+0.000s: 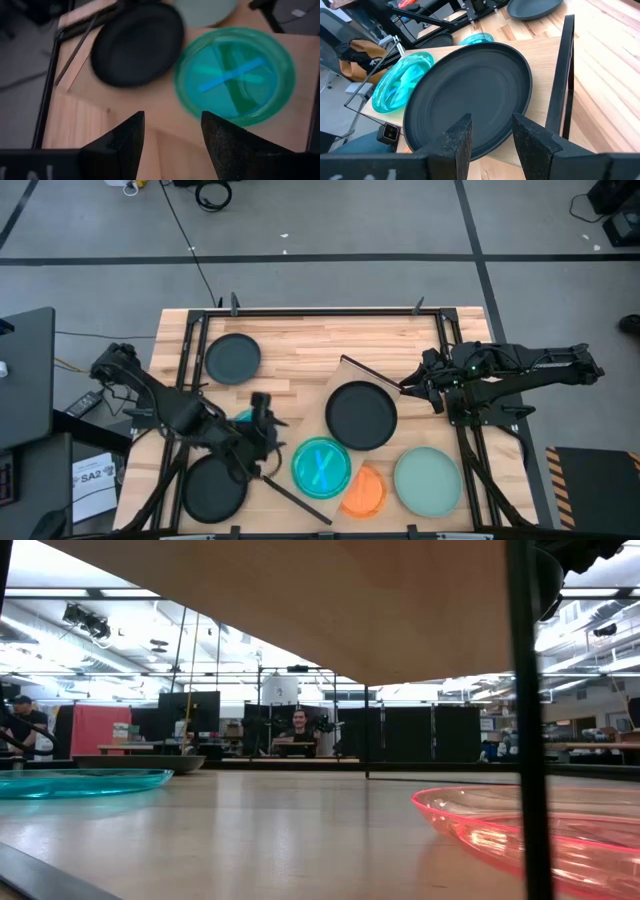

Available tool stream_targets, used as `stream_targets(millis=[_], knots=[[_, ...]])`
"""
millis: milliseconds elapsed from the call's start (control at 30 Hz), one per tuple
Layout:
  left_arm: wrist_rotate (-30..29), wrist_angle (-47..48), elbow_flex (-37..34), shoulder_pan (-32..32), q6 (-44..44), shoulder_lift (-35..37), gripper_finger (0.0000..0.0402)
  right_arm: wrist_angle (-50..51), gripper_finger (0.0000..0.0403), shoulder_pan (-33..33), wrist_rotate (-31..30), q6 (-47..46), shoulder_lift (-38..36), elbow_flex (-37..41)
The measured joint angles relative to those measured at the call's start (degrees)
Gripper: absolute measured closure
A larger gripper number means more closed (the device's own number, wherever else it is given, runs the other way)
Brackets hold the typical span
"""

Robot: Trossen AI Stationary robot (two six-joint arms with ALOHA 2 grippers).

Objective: Place and stack plates onto a shelf
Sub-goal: Stack the top black plate on top of the black plate on the shelf

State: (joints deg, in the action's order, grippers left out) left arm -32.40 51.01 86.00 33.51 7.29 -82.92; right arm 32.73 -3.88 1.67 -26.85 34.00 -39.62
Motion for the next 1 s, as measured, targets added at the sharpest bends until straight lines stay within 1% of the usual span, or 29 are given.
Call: stream_targets(millis=[267, 433, 567, 667, 733, 867, 1000], knots=[[-0.2, 10.9, 0.0, -5.1, 8.3, 5.8, 0.0198, 0.0, 0.0258, 0.0, 0.0, 0.0, 0.0, 0.0], [-0.2, 19.8, 0.0, -9.6, 12.7, 7.7, 0.0198, 0.0, 0.0258, 0.0, 0.0, 0.0, 0.0, 0.0], [-0.2, 26.5, 0.0, -13.9, 14.6, 8.6, 0.0198, 0.0, 0.0258, 0.0, 0.0, 0.0, 0.0, 0.0], [0.4, 29.3, -0.1, -17.6, 14.6, 8.6, 0.0198, 0.0, 0.0258, 0.0, 0.0, 0.0, 0.0, 0.0], [2.0, 31.0, -0.1, -20.3, 14.2, 8.6, 0.0198, 0.0, 0.0258, 0.0, 0.0, 0.0, 0.0, 0.0], [5.2, 31.3, -0.2, -25.5, 9.4, 8.3, 0.0199, 0.0, 0.0258, 0.0, 0.0, 0.0, 0.0, 0.0], [5.3, 31.2, -0.2, -30.8, 6.8, 8.4, 0.0199, 0.0, 0.0258, 0.0, 0.0, 0.0, 0.0, 0.0]])
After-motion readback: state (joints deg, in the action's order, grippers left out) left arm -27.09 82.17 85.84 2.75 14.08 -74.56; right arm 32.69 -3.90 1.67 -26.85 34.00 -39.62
